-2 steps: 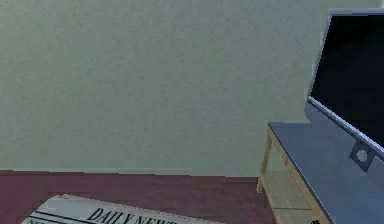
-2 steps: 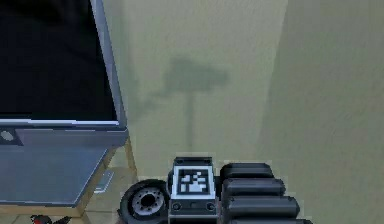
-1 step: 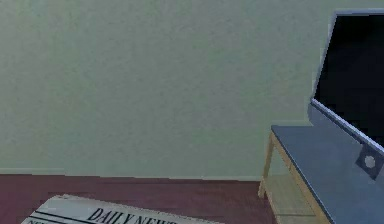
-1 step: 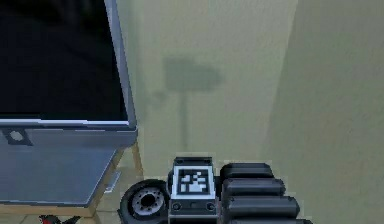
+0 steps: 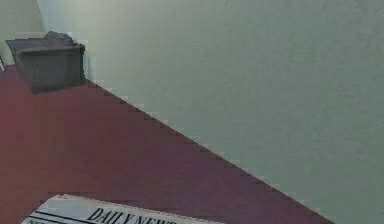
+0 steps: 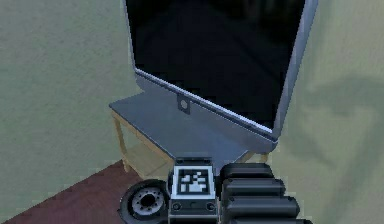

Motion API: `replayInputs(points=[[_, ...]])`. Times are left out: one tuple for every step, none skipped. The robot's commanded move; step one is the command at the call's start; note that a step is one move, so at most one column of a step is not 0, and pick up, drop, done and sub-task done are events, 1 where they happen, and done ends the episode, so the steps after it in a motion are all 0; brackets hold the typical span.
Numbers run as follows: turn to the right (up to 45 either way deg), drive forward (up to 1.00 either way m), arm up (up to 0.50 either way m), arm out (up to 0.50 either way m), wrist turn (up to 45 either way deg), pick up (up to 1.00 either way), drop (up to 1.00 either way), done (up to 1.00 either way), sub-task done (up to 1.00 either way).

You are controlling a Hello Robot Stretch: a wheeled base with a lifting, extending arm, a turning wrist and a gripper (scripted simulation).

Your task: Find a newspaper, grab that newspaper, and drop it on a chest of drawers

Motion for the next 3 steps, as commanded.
replayInputs(points=[[-42.0,0.00,0.00,0.00,0.0,0.00,0.00,0.00,0.00],[0.0,1.00,0.00,0.00,0.0,0.00,0.00,0.00,0.00],[-3.0,0.00,0.00,0.00,0.0,0.00,0.00,0.00,0.00]])
